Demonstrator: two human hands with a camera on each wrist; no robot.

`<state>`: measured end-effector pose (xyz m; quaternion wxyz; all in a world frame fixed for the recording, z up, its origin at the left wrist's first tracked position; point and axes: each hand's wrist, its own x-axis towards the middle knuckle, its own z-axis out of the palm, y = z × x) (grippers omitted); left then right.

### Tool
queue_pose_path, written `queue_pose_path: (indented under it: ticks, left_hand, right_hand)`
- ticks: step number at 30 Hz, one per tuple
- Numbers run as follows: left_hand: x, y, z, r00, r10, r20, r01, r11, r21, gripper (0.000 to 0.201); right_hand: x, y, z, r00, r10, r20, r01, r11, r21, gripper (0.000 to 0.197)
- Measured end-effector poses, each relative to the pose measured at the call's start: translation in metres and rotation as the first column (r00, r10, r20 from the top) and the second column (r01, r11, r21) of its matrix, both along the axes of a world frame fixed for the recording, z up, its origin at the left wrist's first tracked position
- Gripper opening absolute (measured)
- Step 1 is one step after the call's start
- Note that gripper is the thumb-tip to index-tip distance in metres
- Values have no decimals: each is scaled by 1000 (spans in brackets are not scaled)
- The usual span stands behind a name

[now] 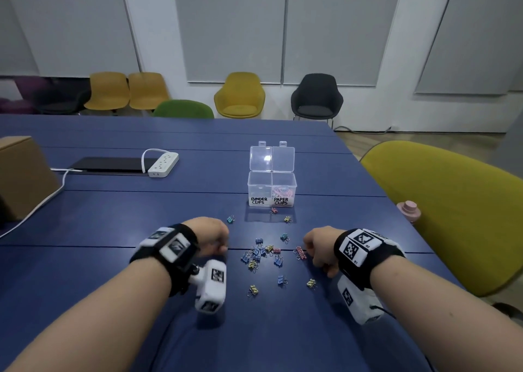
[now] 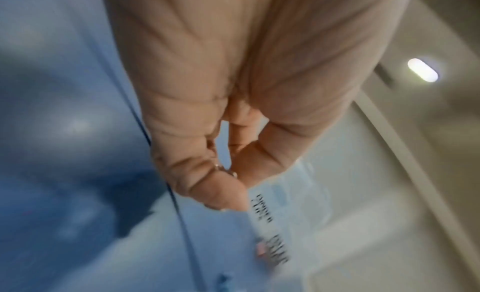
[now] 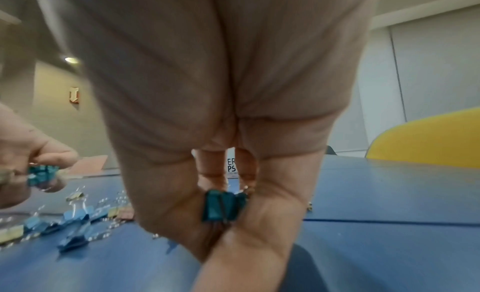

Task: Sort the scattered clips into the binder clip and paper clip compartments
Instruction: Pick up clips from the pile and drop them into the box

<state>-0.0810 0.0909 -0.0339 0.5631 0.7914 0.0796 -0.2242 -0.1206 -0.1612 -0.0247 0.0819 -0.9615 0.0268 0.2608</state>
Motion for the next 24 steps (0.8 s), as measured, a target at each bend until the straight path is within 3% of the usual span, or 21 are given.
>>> queue_pose_path:
  ticks: [2, 5, 6, 9, 11, 13, 14, 16, 17, 19, 21, 22, 24]
  left_hand:
    - [-1, 8, 6, 964, 152, -218, -231, 885, -404, 25]
    - [-7, 14, 15, 911, 95, -402, -357, 669, -652, 13]
    - [-9, 13, 16, 907, 78, -414, -368, 625, -688, 13]
    - [-9, 6, 12, 891, 99, -443, -423, 532, -733, 15]
    - [-5, 2, 7, 871, 108, -479, -471, 460, -753, 15]
    - [0, 1, 1, 863, 88, -498, -489, 397, -777, 14]
    - [3, 1, 0, 861, 72, -503, -490, 376, -786, 15]
    - [6, 0, 0, 862, 50, -505, -482, 393, -783, 16]
    - [9, -1, 1, 867, 60, -495, -466, 454, -760, 12]
    - [15, -7, 4, 892, 99, -441, -385, 680, -624, 7]
    - [26, -14, 10, 951, 145, -274, -229, 925, -304, 17]
    - [32, -17, 13, 979, 123, -165, -139, 986, -88, 20]
    - [47, -21, 23, 999, 42, -20, -37, 979, 199, 23]
  right_hand:
    - [0, -6, -2, 997, -73, -6, 73, 990, 119, 19]
    - [-3, -17, -6, 972, -231, -42, 225, 866, 446, 18]
    - [-5, -20, -7, 952, -297, -79, 287, 765, 576, 18]
    - [-5, -24, -10, 861, -441, -252, 415, 326, 849, 23]
    - [-4, -26, -12, 806, -467, -362, 440, 65, 896, 25]
    - [-3, -26, -13, 768, -463, -443, 463, -77, 883, 24]
    - [-3, -25, -13, 768, -457, -448, 465, -83, 882, 25]
    - [0, -24, -14, 799, -445, -405, 459, 17, 888, 25]
    - [2, -24, -14, 821, -433, -371, 455, 105, 884, 25]
    - [9, -24, -14, 861, -404, -310, 444, 300, 844, 25]
    - [18, -23, -10, 897, -351, -269, 421, 488, 765, 26]
    - [24, -22, -5, 913, -315, -260, 401, 568, 719, 25]
    - [39, -18, 10, 937, -253, -241, 350, 684, 640, 26]
